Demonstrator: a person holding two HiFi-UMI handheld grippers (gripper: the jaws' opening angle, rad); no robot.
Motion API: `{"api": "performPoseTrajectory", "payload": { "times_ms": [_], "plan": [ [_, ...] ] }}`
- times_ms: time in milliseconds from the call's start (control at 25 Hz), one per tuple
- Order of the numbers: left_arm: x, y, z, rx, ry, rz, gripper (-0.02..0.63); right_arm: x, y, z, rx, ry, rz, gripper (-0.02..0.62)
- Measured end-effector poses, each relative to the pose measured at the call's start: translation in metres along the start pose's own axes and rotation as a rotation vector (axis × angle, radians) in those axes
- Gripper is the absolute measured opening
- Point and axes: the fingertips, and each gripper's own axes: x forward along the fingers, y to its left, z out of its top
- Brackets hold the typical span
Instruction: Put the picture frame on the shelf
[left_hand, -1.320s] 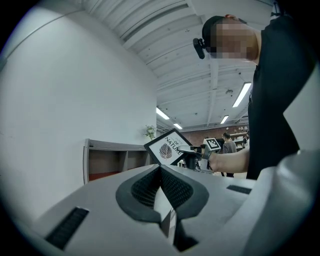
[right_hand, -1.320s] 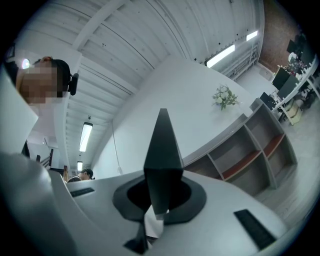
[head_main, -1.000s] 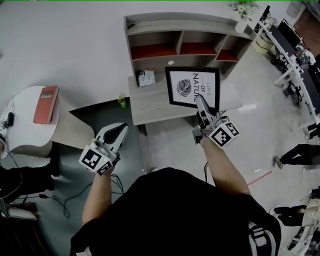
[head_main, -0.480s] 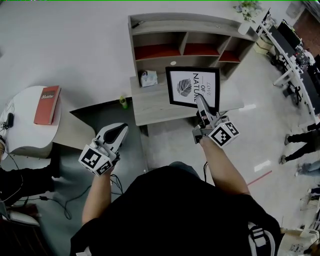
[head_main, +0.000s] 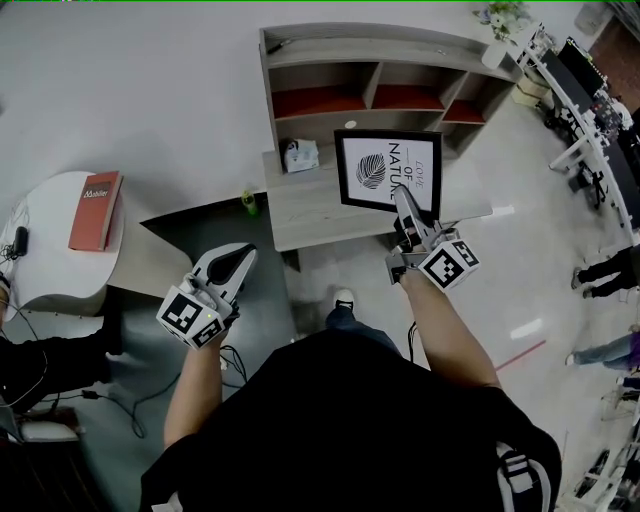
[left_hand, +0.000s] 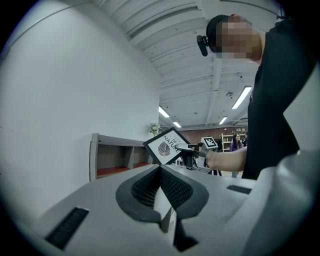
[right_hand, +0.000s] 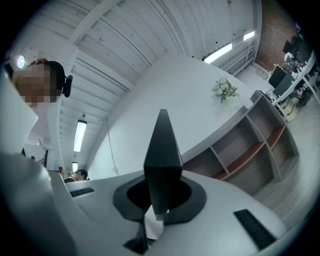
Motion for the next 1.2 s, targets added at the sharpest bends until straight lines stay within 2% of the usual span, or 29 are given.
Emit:
{"api": "performPoseTrajectory", "payload": {
  "times_ms": [560,1200],
  "plan": [
    [0.02,0.025,-0.002,-0.01,0.03,0.021,0.02,0.035,-0.032,-0.007,0.074,0.011,0.004,0.026],
    [0.059,0.042,-0.012,-0.035,0.045,0.038,0.02,0.059,-0.071,-0.006,0.089,0.034,0.016,0.026]
  ]
}}
